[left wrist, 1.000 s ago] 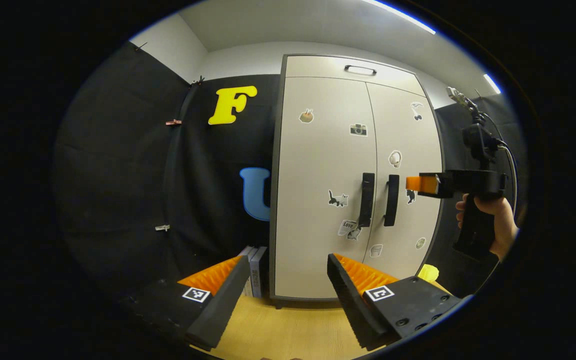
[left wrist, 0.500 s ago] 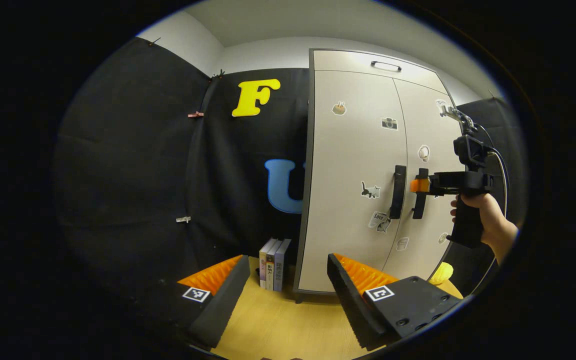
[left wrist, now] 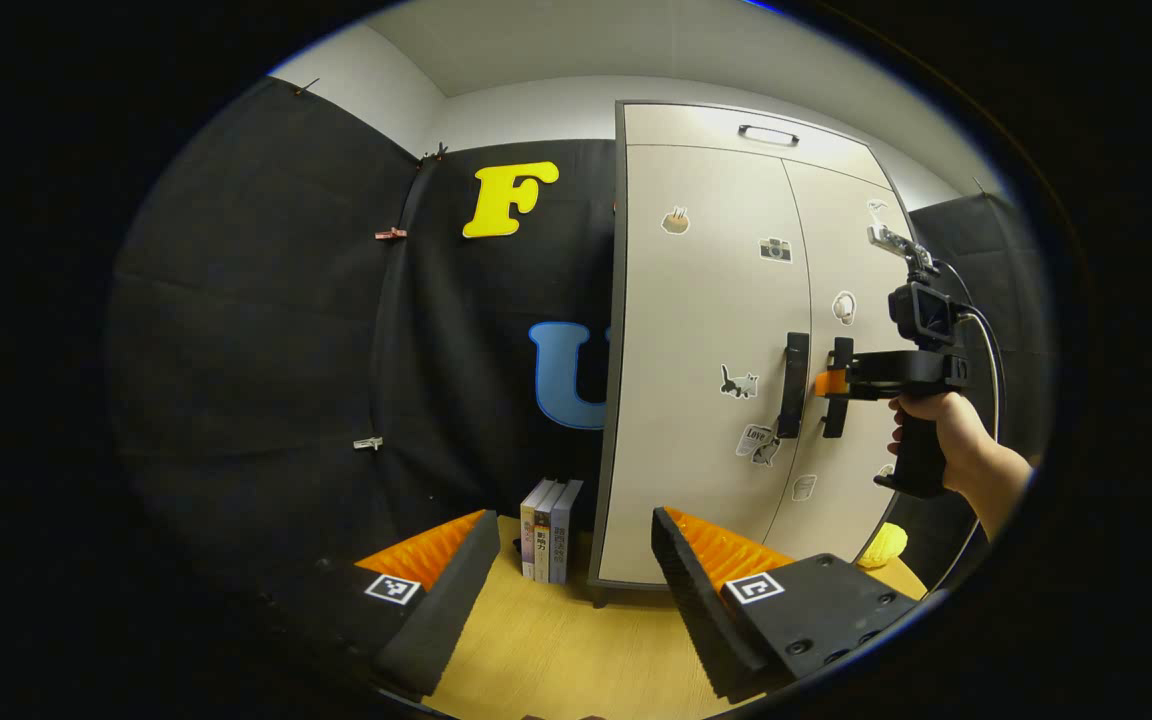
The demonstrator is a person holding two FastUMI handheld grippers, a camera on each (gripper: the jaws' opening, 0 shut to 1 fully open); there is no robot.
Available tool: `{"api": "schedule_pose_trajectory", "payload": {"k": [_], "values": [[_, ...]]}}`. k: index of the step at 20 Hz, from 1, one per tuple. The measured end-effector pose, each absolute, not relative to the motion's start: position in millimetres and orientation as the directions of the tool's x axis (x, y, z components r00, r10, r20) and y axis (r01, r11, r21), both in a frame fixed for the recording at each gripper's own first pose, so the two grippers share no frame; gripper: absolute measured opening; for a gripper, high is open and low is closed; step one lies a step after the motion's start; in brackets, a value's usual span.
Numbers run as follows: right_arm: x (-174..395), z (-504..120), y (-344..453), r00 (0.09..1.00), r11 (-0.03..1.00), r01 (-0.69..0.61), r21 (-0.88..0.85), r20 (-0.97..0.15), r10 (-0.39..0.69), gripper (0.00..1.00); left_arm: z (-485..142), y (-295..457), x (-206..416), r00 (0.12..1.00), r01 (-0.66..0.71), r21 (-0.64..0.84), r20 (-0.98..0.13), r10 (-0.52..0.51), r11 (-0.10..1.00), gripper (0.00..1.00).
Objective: Open the right door of the double-door shoe cabinet with the right hand, and open the left door with the left hand.
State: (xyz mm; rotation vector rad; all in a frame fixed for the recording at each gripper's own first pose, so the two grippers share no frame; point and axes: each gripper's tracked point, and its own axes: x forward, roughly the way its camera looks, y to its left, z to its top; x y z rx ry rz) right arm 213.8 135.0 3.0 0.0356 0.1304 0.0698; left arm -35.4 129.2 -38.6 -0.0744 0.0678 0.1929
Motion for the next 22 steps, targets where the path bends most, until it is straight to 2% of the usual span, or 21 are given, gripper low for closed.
{"api": "schedule_pose_trajectory", "payload": {"k": [2, 4, 5, 7, 8, 9, 11, 12, 13, 22], "values": [[214.1, 5.0, 137.5, 0.991, 0.998, -0.052, 0.032, -0.118, 0.055, 0.41, -39.5, 128.7, -39.4, 0.979, -0.195, -0.073, -0.076, 0.189, 0.978, 0.95], [216.1, 2.7, 135.7, 0.992, 0.999, -0.049, 0.005, -0.115, 0.049, 0.39, -41.1, 130.4, -45.0, 0.977, -0.201, -0.073, -0.080, 0.195, 0.977, 0.95], [214.8, 2.7, 136.2, 0.992, 0.999, -0.049, 0.009, -0.116, 0.050, 0.35, -41.5, 131.7, -47.9, 0.977, -0.206, -0.074, -0.080, 0.200, 0.976, 0.95], [213.3, 3.5, 135.7, 0.990, 0.998, -0.064, 0.014, -0.127, 0.065, 0.34, -41.4, 133.8, -53.3, 0.975, -0.213, -0.080, -0.081, 0.206, 0.974, 0.95], [214.9, 0.8, 136.7, 0.988, 0.997, -0.077, 0.005, -0.135, 0.077, 0.28, -41.7, 134.1, -55.7, 0.975, -0.213, -0.082, -0.080, 0.207, 0.974, 0.95], [214.9, 1.8, 136.7, 0.986, 0.996, -0.089, -0.006, -0.140, 0.088, 0.27, -42.0, 135.1, -58.5, 0.974, -0.217, -0.082, -0.079, 0.210, 0.973, 0.95], [214.6, 1.4, 138.0, 0.983, 0.994, -0.109, 0.001, -0.152, 0.108, 0.16, -42.2, 137.0, -64.7, 0.973, -0.223, -0.079, -0.080, 0.216, 0.972, 0.95], [213.8, -0.4, 136.7, 0.979, 0.993, -0.117, 0.016, -0.163, 0.118, 0.16, -42.3, 137.5, -67.0, 0.973, -0.224, -0.079, -0.081, 0.218, 0.971, 0.95], [212.4, 1.2, 137.5, 0.979, 0.992, -0.121, 0.032, -0.162, 0.125, 0.11, -42.3, 136.8, -68.6, 0.973, -0.223, -0.080, -0.082, 0.216, 0.972, 0.95], [184.7, 8.5, 130.8, 0.971, 0.984, -0.172, 0.038, -0.162, 0.176, 0.11, -30.4, 112.6, -71.7, 0.985, -0.169, -0.078, -0.054, 0.165, 0.983, 0.95]]}}
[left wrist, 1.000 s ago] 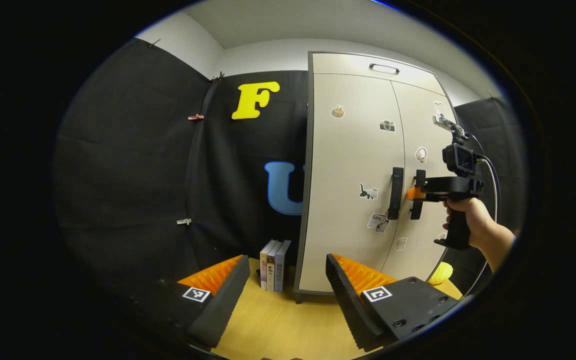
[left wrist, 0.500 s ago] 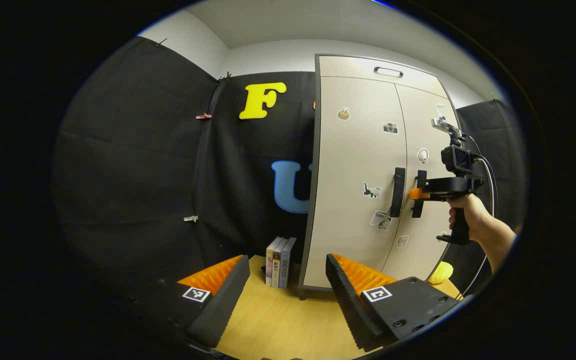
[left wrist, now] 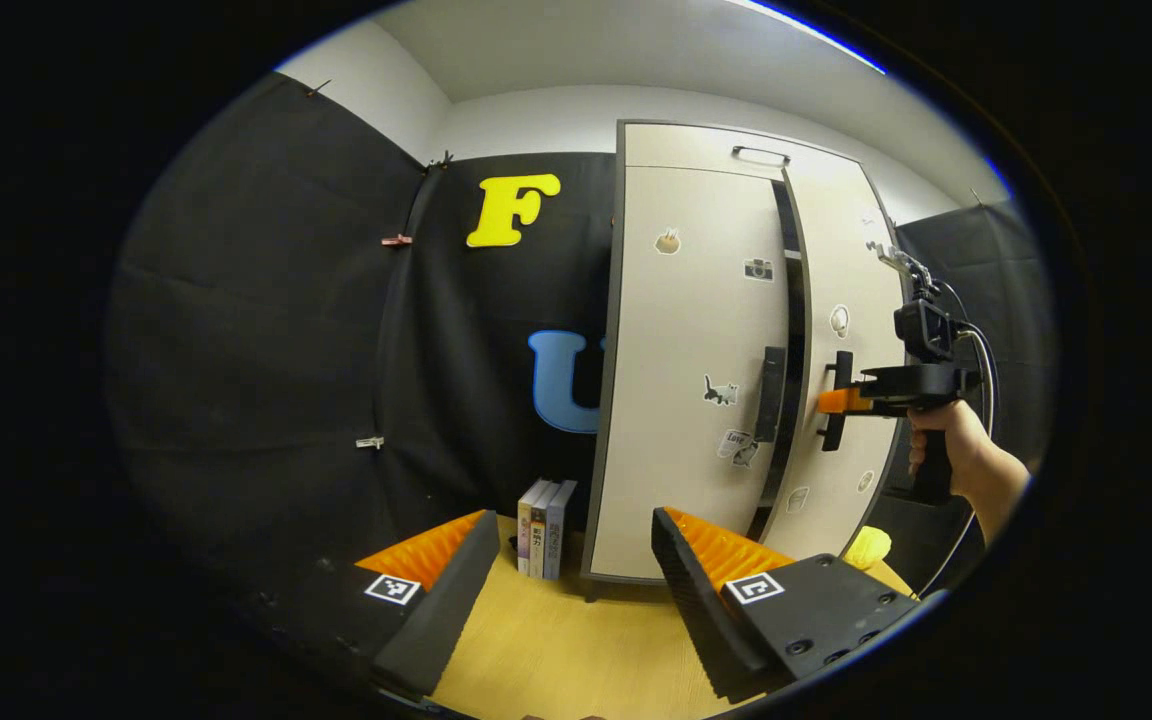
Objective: Open the right door of the double-door shoe cabinet with the right hand, and open the left door with the left hand.
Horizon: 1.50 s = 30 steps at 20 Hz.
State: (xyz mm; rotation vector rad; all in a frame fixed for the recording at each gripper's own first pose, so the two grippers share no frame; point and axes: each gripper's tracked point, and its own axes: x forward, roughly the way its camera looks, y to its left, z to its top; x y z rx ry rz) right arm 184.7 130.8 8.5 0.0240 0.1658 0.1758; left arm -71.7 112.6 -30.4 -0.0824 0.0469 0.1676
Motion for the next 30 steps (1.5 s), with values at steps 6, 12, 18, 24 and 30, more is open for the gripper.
{"api": "schedule_pose_trajectory", "payload": {"k": [6, 12, 18, 24, 30], "values": [[167.4, 11.2, 117.7, 0.965, 0.980, -0.195, 0.043, -0.168, 0.199, 0.11, -22.9, 81.4, -59.5, 0.995, -0.096, -0.063, -0.048, 0.093, 0.993, 0.95], [152.7, 14.9, 99.5, 0.966, 0.979, -0.201, 0.025, -0.160, 0.203, 0.11, -10.6, 54.5, -46.2, 0.999, -0.044, -0.028, -0.031, 0.043, 0.999, 0.95], [138.7, 19.5, 75.7, 0.972, 0.985, -0.174, 0.006, -0.159, 0.172, 0.10, -7.1, 29.8, -32.5, 0.999, -0.007, -0.034, -0.032, 0.006, 0.999, 0.95], [127.7, 22.9, 29.1, 0.987, 0.998, -0.049, -0.028, -0.151, 0.044, 0.09, -9.6, 5.5, -18.7, 0.999, 0.021, -0.045, -0.046, -0.024, 0.999, 0.95], [131.1, 24.7, -3.6, 0.990, 0.997, 0.040, 0.062, -0.137, -0.031, 0.05, -11.2, -8.8, -13.6, 0.997, 0.039, -0.036, -0.058, -0.041, 0.999, 0.95]]}}
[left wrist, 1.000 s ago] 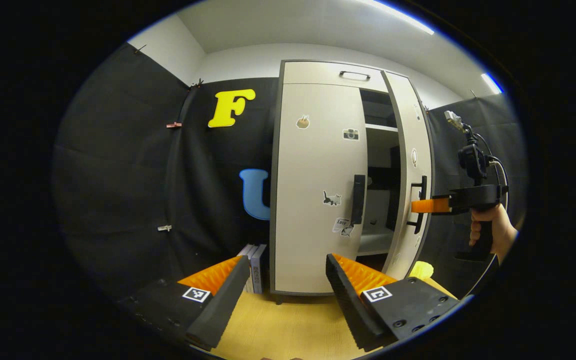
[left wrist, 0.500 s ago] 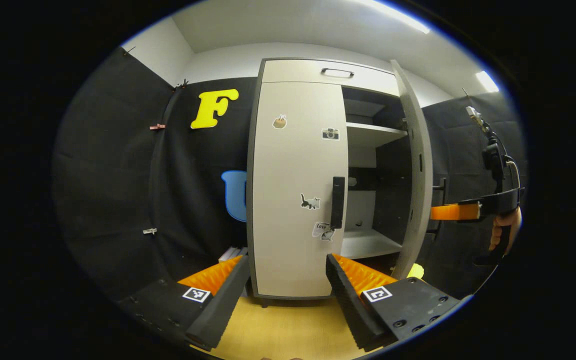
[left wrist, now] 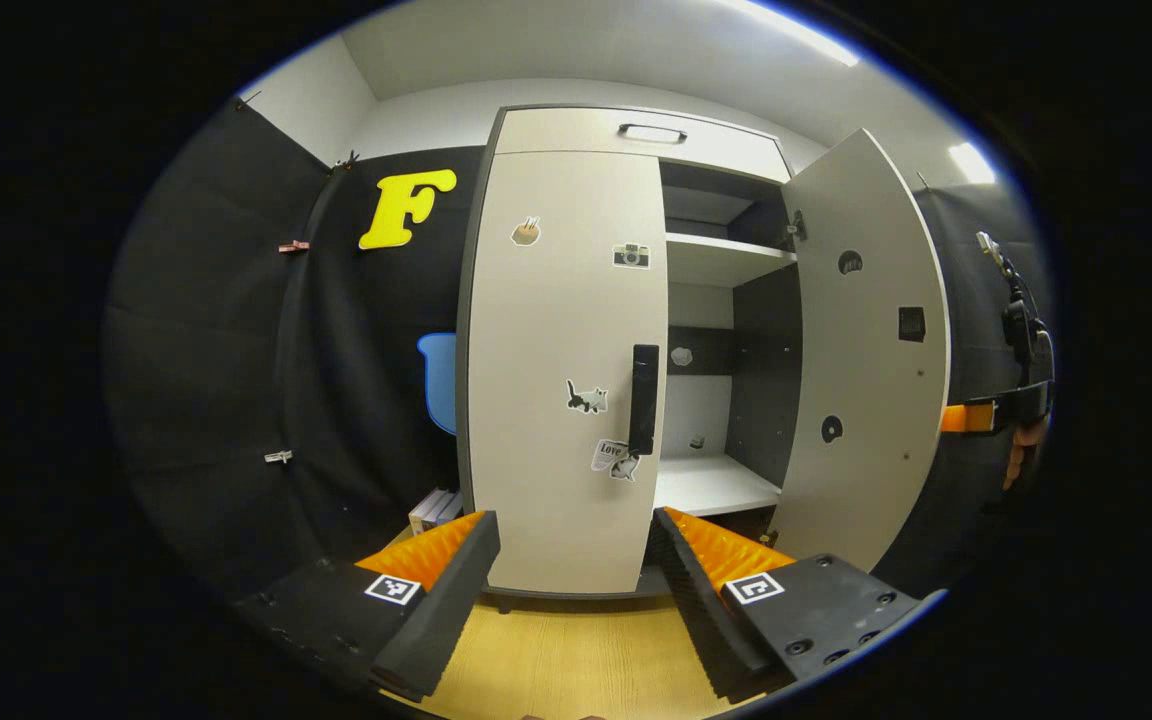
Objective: Open the right door of the double-door shoe cabinet with the right hand, and open the left door with the left hand.
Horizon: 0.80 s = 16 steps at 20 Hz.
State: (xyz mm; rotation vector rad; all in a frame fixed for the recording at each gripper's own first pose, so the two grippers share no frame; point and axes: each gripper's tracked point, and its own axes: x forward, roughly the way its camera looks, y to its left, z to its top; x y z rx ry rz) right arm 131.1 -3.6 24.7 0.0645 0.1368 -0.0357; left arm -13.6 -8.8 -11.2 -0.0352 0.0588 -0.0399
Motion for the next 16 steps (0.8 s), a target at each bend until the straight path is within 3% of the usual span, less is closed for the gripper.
{"api": "schedule_pose_trajectory", "payload": {"k": [9, 14, 16], "values": [[119.3, 20.8, -8.9, 0.991, 0.998, 0.042, 0.039, -0.127, -0.037, 0.07, -14.1, -17.5, -13.7, 0.995, 0.060, -0.059, -0.070, -0.064, 0.996, 0.95], [94.3, 22.0, -22.9, 0.987, 0.991, 0.125, -0.040, -0.097, -0.128, 0.09, -17.4, -10.9, -11.2, 0.994, 0.076, -0.049, -0.075, -0.080, 0.996, 0.95], [86.8, 23.9, -14.3, 0.990, 0.993, 0.118, -0.025, -0.081, -0.120, 0.17, -19.1, -3.6, -9.4, 0.994, 0.078, -0.038, -0.077, -0.081, 0.996, 0.95]]}}
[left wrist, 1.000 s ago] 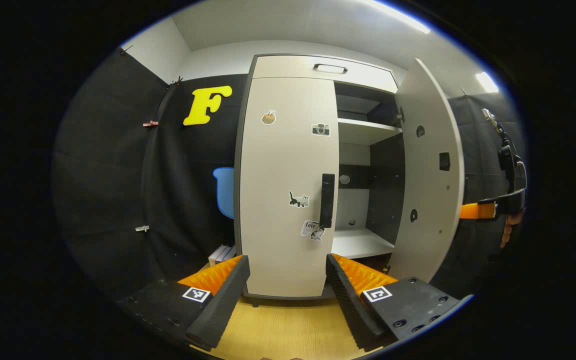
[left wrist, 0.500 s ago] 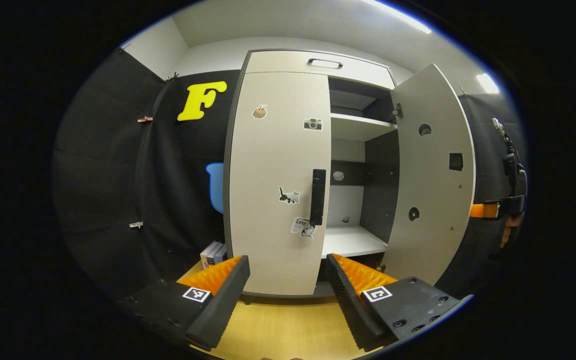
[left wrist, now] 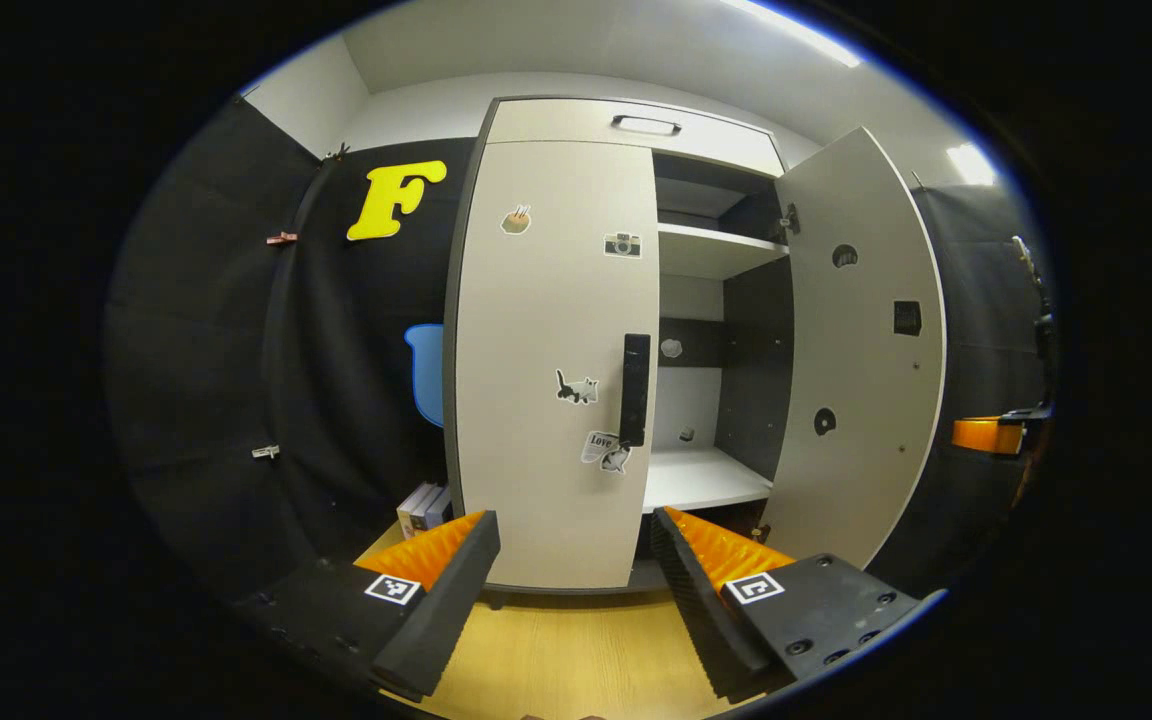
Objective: Open the right door of the double-door shoe cabinet with the right hand, and open the left door with the left hand.
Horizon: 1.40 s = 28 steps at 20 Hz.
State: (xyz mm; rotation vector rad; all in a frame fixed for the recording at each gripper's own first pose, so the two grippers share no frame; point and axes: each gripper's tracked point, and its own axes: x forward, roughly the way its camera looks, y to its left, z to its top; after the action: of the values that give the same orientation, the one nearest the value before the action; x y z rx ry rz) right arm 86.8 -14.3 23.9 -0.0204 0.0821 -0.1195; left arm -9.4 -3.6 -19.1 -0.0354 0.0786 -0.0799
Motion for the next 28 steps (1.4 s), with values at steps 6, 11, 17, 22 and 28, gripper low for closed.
{"api": "schedule_pose_trajectory", "payload": {"k": [6, 11, 17, 22, 28], "values": [[69.7, 24.1, 36.5, 0.996, 0.994, 0.089, 0.069, -0.009, -0.089, 0.43, -19.7, 12.8, -5.6, 0.992, 0.102, -0.040, -0.077, -0.105, 0.994, 0.95], [64.2, -2.9, 70.1, 0.995, 0.997, 0.046, 0.058, -0.095, -0.040, 0.89, -9.2, 18.7, 0.8, 0.989, 0.142, -0.056, -0.042, -0.144, 0.988, 0.95], [71.0, -17.2, 98.3, 0.994, 0.999, 0.002, 0.045, -0.113, 0.003, 0.98, 15.2, 15.3, 28.8, 0.988, 0.156, -0.061, 0.022, -0.155, 0.986, 0.95], [88.6, -39.5, 116.8, 0.984, 0.993, -0.072, 0.096, -0.155, 0.087, 0.98, 35.1, 1.7, 77.1, 0.984, 0.176, -0.087, 0.034, -0.173, 0.981, 0.95], [111.0, -49.8, 115.9, 0.982, 0.992, -0.106, 0.075, -0.149, 0.116, 0.98, 41.8, -32.1, 143.9, 0.983, 0.184, -0.069, 0.015, -0.183, 0.981, 0.95]]}}
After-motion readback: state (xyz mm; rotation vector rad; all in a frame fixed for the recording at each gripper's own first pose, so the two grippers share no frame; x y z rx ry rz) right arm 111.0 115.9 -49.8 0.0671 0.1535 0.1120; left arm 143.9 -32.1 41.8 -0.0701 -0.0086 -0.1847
